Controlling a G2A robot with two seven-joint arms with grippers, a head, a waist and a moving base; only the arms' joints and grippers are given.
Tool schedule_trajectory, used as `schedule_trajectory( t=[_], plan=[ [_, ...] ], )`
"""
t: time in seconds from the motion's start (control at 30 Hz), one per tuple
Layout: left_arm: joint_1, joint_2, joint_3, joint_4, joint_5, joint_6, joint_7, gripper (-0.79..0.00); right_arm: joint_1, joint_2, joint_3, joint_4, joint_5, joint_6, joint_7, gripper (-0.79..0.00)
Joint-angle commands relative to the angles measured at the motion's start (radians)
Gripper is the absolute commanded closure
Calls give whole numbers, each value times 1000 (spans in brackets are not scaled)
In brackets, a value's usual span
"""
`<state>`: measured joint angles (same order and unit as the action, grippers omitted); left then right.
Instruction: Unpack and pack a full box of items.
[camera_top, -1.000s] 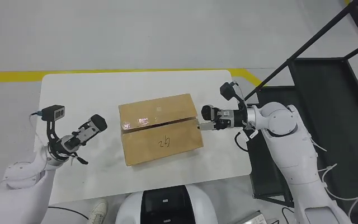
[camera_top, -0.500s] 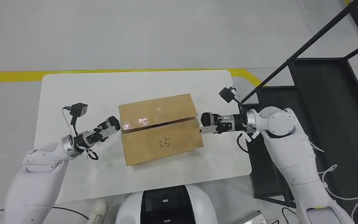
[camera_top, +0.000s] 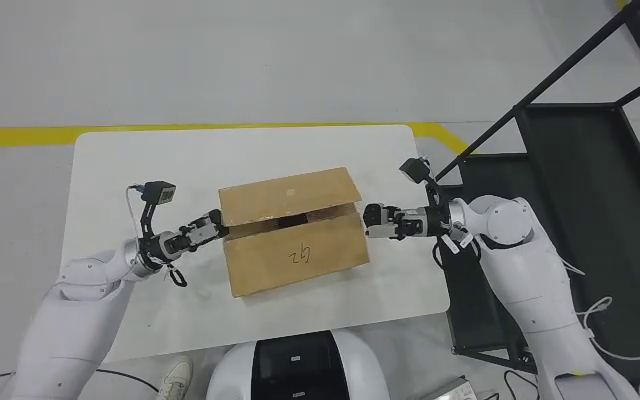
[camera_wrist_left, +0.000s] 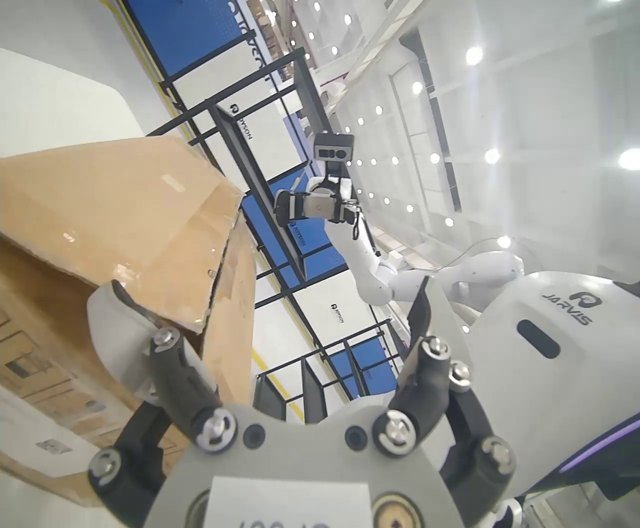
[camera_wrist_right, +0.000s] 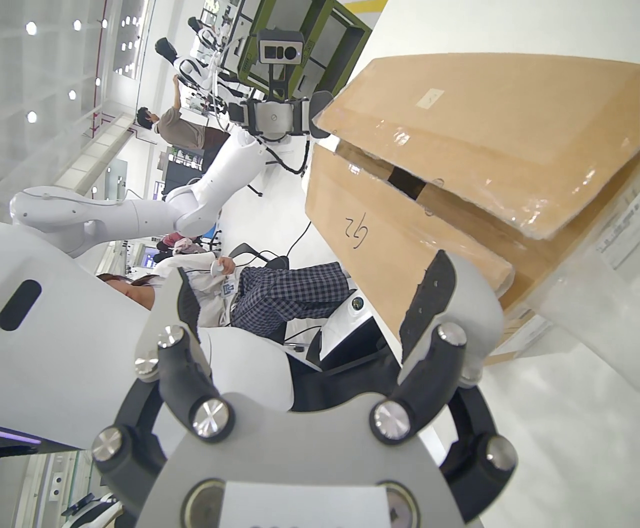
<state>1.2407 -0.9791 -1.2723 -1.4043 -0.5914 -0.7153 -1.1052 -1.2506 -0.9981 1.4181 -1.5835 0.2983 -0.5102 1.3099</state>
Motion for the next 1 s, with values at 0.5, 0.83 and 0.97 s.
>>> schedule_trajectory(
  t=[0.5,0.83,0.97],
  plan=[
    [-270,-49,122,229,-311,85,-63,-785,-12,35,-32,25,36,-28,-28,-785],
    [-440,-116,260,433,-200,133,96,-785,88,30,-78,173,-51,-64,-125,-785],
    [-484,-137,296,488,-126,129,159,-785,145,19,-129,242,-94,-68,-173,-785]
  ],
)
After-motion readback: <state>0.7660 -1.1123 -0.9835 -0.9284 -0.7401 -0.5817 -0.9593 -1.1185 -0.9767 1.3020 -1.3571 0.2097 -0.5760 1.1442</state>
